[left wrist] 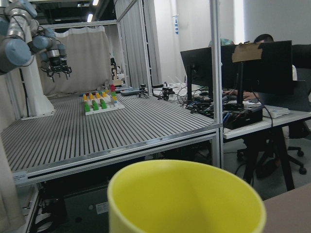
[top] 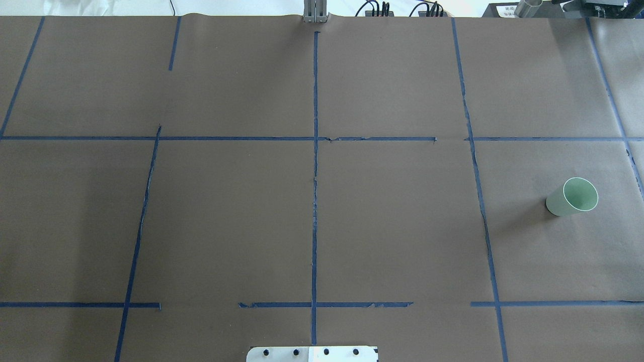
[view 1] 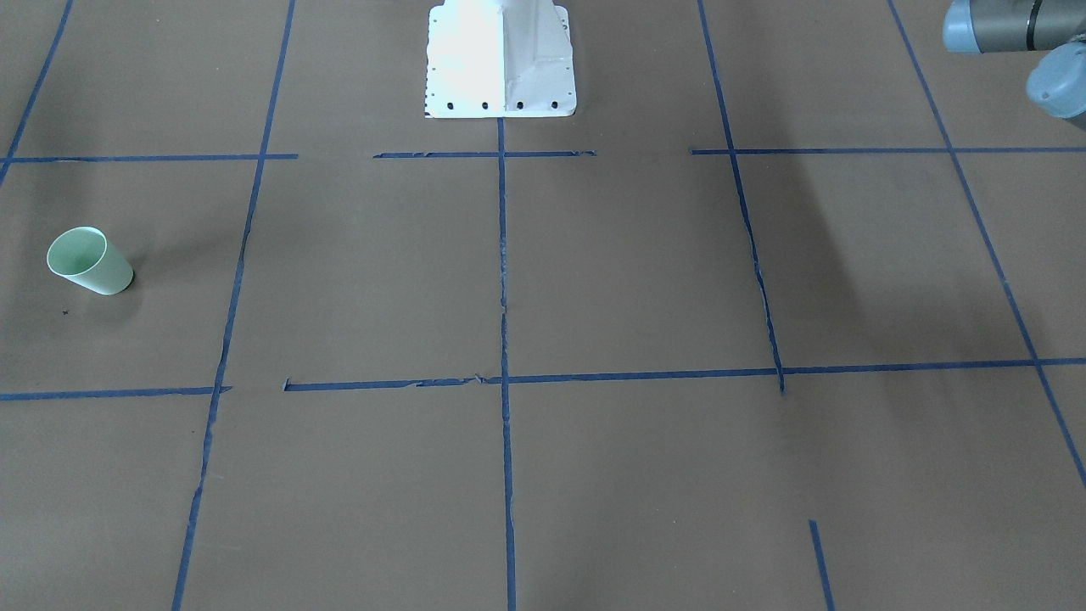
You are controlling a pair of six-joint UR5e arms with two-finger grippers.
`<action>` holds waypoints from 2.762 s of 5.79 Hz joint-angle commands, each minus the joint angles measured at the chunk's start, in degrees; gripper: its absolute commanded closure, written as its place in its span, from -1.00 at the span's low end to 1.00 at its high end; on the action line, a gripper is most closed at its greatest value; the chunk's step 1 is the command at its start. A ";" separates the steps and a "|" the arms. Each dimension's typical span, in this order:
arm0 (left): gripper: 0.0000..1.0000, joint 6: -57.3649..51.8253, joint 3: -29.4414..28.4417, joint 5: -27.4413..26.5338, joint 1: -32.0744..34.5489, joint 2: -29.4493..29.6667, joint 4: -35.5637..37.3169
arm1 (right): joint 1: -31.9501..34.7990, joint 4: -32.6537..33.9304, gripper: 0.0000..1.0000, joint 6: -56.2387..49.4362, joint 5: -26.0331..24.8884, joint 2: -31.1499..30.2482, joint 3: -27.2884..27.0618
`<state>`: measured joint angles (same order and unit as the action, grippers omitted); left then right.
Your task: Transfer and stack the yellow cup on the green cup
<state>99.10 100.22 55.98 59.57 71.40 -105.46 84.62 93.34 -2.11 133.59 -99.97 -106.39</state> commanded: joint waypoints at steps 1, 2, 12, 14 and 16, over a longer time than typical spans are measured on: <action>0.01 -18.34 -1.77 0.62 7.55 3.03 -14.10 | 0.02 -0.09 -1.00 -0.09 0.00 0.04 -0.05; 0.01 -23.55 -1.87 9.15 10.45 4.87 -20.08 | 0.02 -1.92 -1.00 -0.09 0.00 0.13 -0.22; 0.09 -44.43 -2.74 14.69 -12.91 45.22 -34.11 | -2.96 -6.86 -1.00 8.20 5.98 7.67 0.13; 0.14 -44.17 -13.84 -7.46 -25.42 55.98 -34.02 | -9.44 -0.41 -1.00 17.02 6.06 18.44 0.91; 0.15 -40.13 -19.68 -19.54 -32.38 61.20 -31.58 | -13.66 16.80 -1.00 20.11 5.80 32.93 0.83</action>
<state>57.62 83.31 41.86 30.44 129.65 -138.58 73.23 102.66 16.50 139.57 -73.55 -105.62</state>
